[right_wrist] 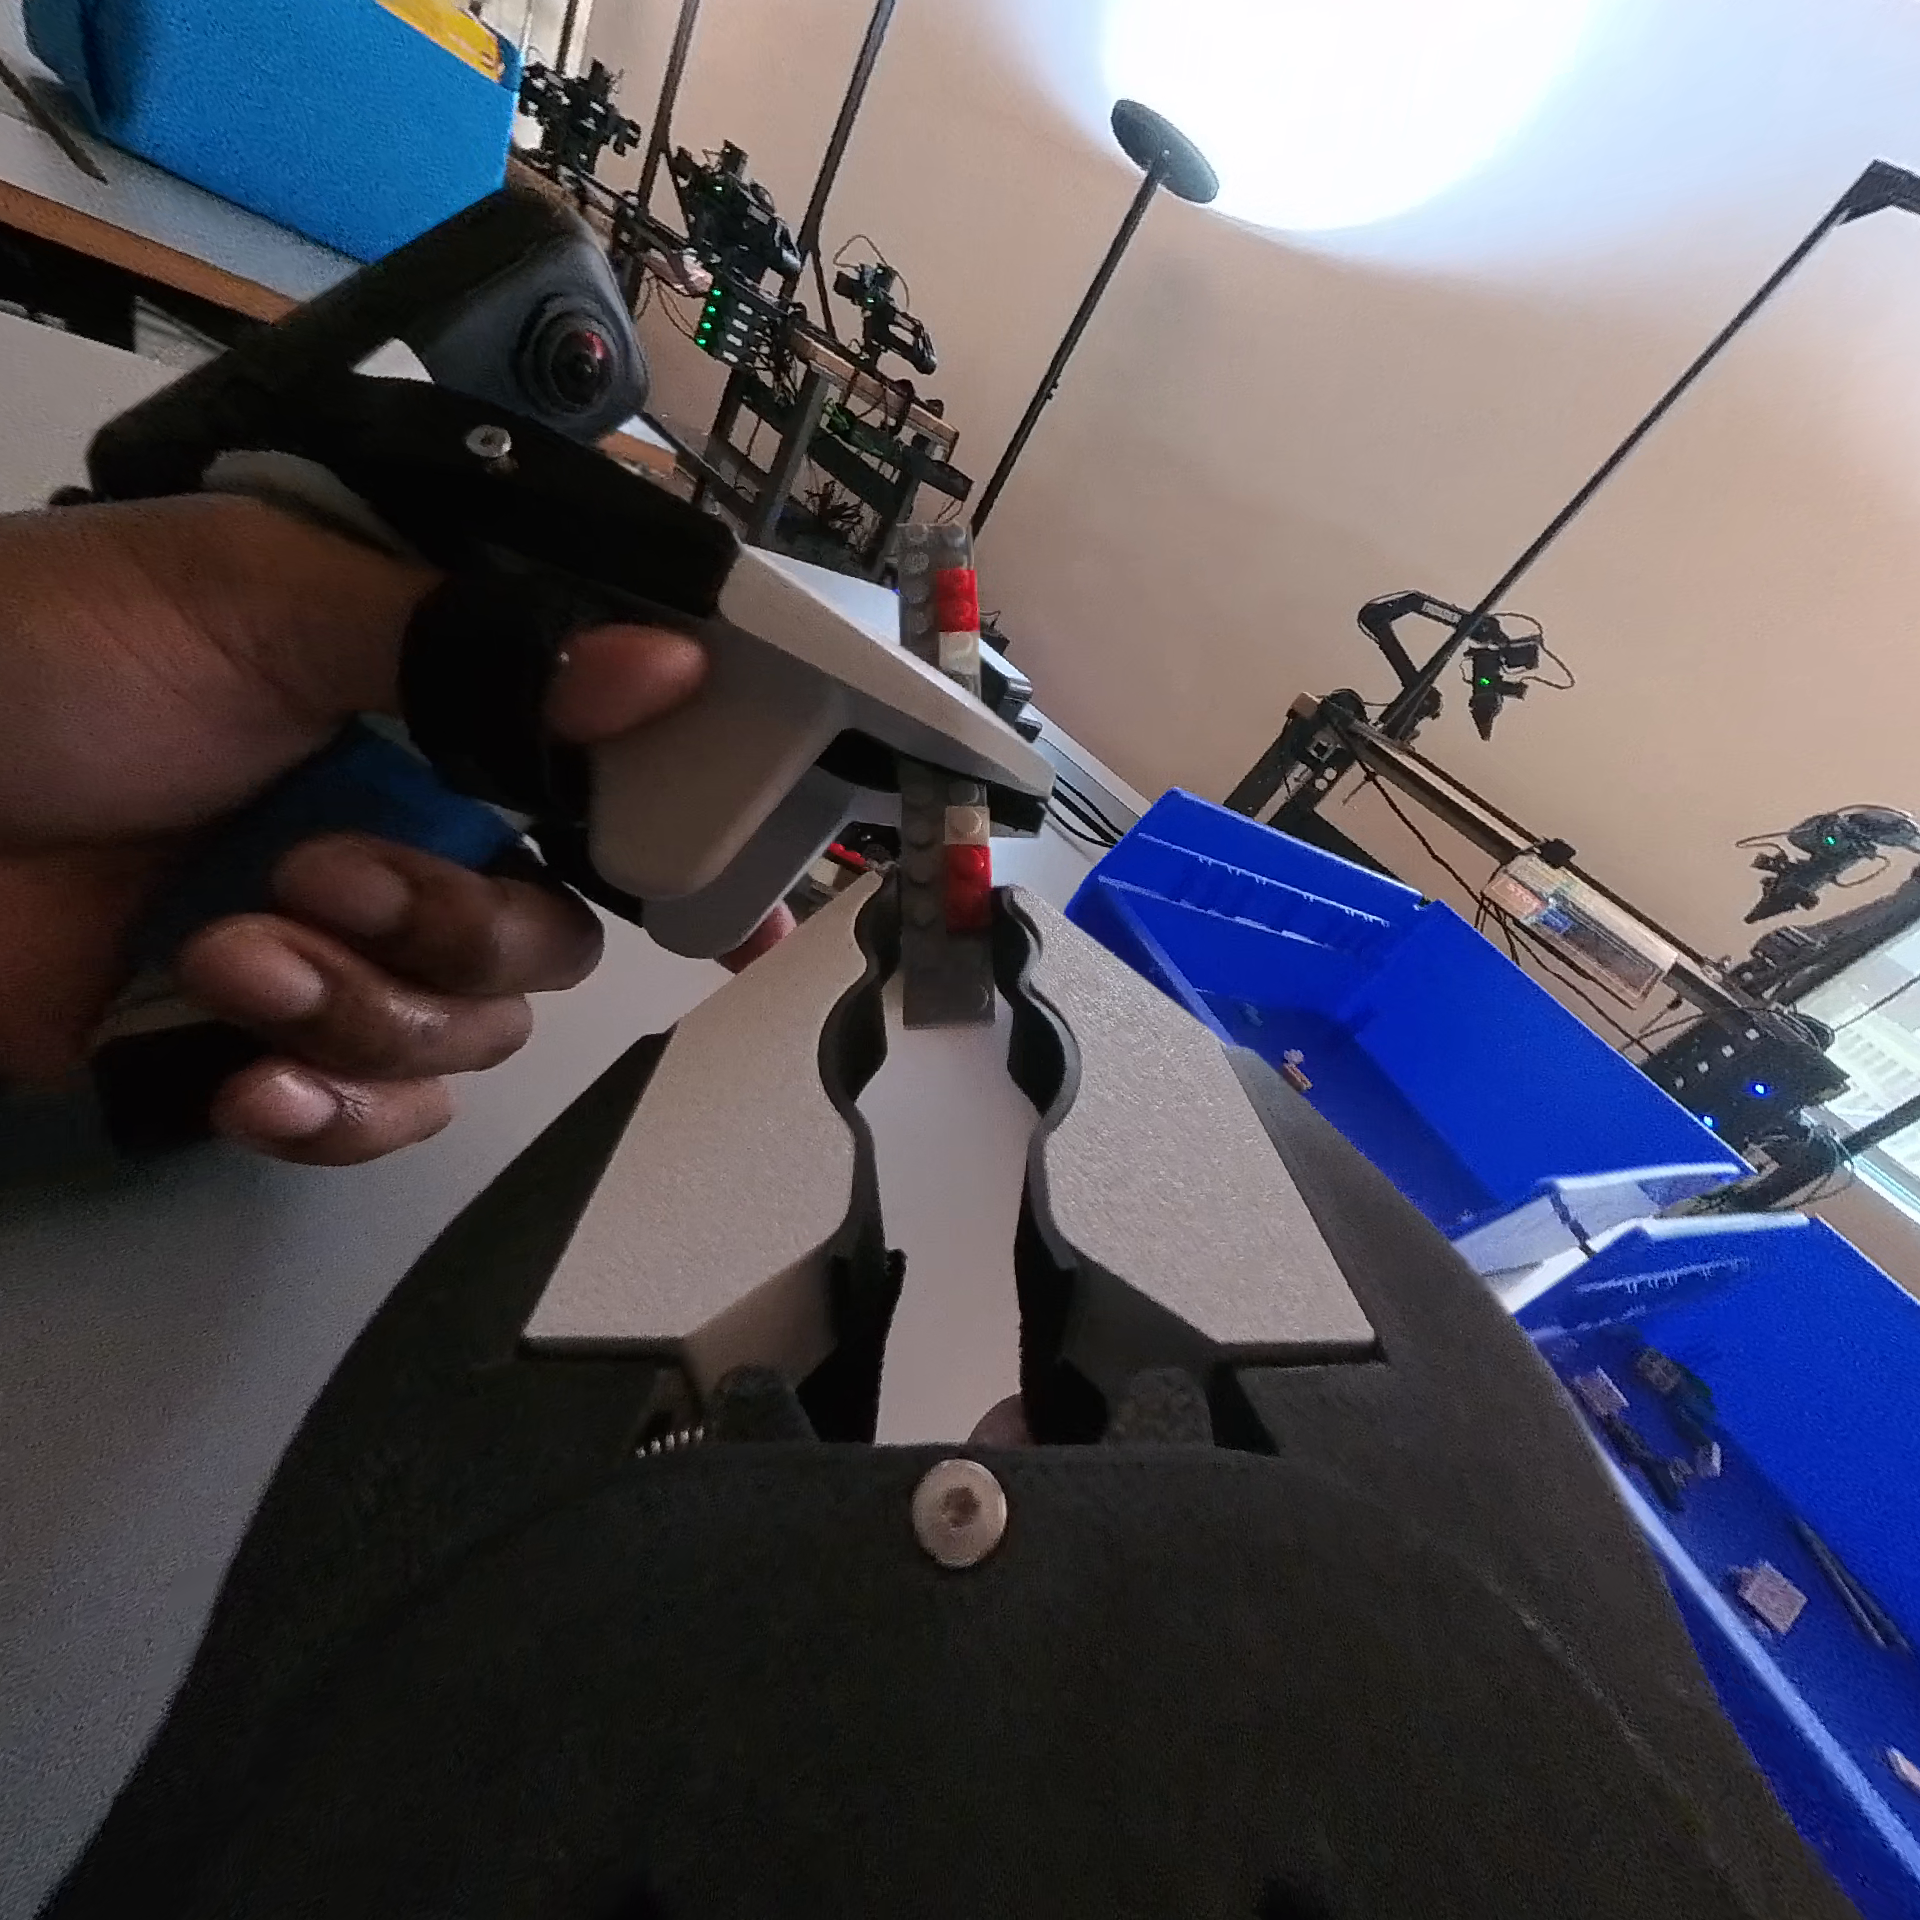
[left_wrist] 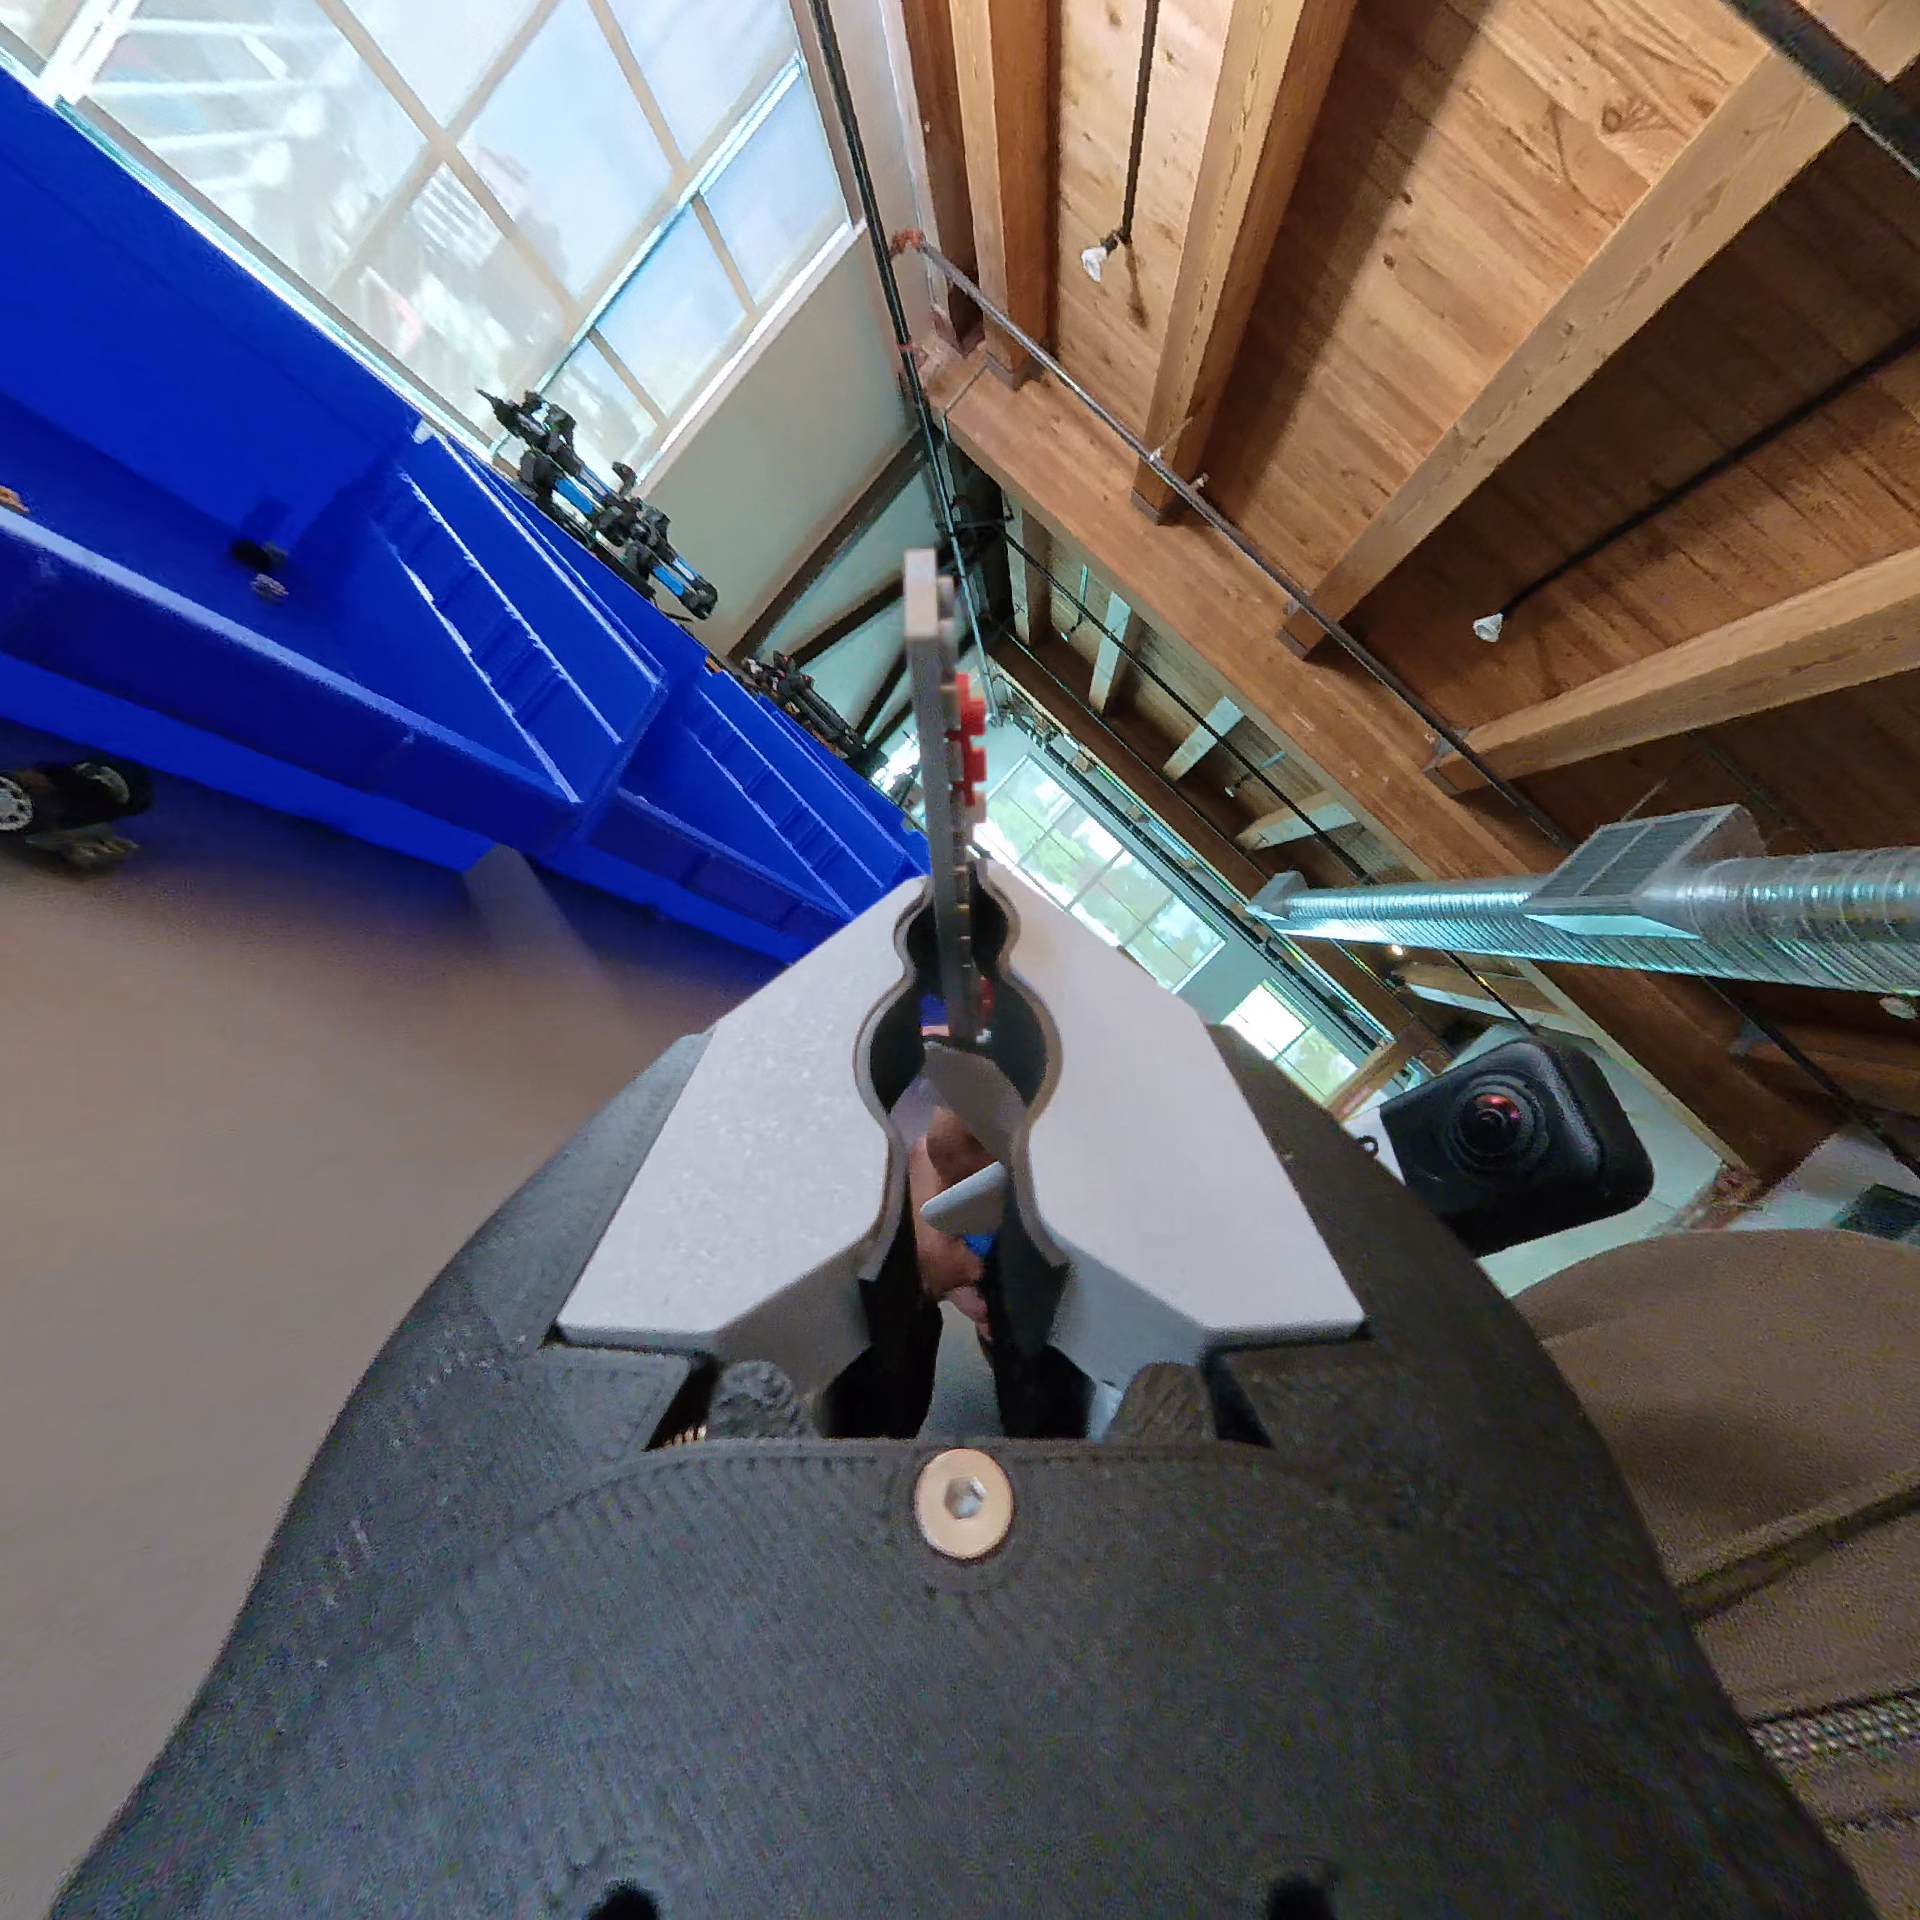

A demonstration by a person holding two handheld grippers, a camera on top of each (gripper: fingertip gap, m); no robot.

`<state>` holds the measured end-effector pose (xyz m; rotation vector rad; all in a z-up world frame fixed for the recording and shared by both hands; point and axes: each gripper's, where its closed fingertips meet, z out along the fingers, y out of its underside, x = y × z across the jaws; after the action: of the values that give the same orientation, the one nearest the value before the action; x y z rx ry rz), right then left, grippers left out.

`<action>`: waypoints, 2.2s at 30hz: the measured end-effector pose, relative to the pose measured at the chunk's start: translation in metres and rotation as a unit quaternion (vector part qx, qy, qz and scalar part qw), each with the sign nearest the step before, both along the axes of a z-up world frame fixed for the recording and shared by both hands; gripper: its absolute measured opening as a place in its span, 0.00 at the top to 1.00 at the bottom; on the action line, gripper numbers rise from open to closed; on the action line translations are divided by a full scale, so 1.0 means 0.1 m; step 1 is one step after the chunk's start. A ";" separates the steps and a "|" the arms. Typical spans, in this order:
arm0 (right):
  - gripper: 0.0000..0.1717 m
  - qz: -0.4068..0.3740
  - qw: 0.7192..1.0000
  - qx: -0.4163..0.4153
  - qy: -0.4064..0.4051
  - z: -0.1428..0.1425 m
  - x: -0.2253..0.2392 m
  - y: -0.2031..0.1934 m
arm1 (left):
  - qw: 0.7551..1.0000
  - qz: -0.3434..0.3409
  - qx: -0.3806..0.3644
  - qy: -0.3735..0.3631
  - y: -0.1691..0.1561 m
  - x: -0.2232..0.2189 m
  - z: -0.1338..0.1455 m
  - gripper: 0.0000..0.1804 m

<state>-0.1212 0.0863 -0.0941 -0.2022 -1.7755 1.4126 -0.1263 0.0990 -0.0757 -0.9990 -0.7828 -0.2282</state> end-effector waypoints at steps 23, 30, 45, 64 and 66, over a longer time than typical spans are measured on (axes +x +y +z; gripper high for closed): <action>0.89 0.005 0.995 -0.096 -0.026 0.11 0.32 0.11 | 0.995 0.028 -0.062 0.077 0.00 0.22 0.07 0.97; 0.84 0.000 0.997 -0.066 -0.030 0.01 0.31 0.07 | 0.982 0.055 -0.143 0.113 0.04 0.26 -0.03 0.97; 0.90 -0.015 1.000 0.013 0.004 -0.18 0.22 0.01 | 0.981 0.069 -0.169 0.071 0.02 0.22 -0.22 0.97; 0.90 -0.009 0.994 0.081 0.075 -0.23 0.19 -0.01 | 0.975 0.101 -0.191 0.056 -0.02 0.18 -0.27 0.97; 0.89 0.006 0.997 0.055 0.049 -0.20 0.21 -0.01 | 0.976 0.103 -0.184 0.060 -0.03 0.18 -0.25 0.97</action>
<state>-0.1005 0.0850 -0.1146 -0.0629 -1.7698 1.3079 -0.1081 0.0955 -0.1009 -1.2575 -0.8274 0.1621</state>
